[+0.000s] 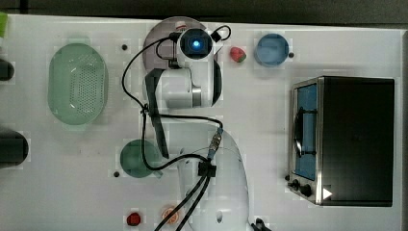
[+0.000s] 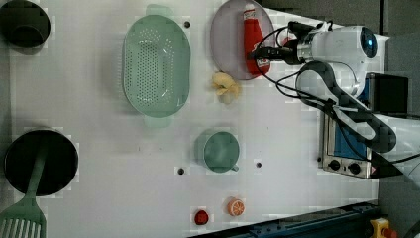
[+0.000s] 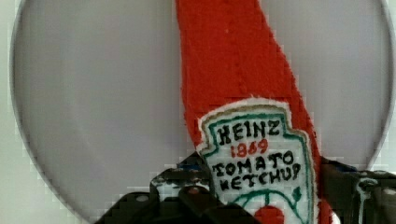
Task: Pick ketchup from plate and place it on table.
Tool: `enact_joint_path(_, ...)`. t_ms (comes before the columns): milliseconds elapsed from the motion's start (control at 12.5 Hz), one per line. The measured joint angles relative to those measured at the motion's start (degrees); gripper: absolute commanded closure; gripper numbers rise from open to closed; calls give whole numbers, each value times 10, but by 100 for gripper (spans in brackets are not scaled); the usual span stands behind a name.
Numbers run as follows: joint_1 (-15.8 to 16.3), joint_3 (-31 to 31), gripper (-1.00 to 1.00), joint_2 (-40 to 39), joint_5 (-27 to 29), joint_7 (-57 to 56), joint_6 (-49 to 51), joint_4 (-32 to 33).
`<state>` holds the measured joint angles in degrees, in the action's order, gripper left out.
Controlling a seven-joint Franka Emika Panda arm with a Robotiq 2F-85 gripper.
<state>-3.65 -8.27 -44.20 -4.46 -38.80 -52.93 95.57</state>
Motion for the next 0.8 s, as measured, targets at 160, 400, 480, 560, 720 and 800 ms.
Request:
enact_joint_path(160,0,0,-26,0,3,0,0,2)
enact_joint_path(400,0,1,-26,2,5,0,6,0)
enact_joint_path(480,1,2,-27,4,9,0,18,0)
enact_joint_path(560,2,2,-26,9,15,0,42,-1)
enact_joint_path(720,-1,1,-27,29,18,0,111,-9)
enact_joint_path(800,-2,0,-27,41,18,0,139,-15)
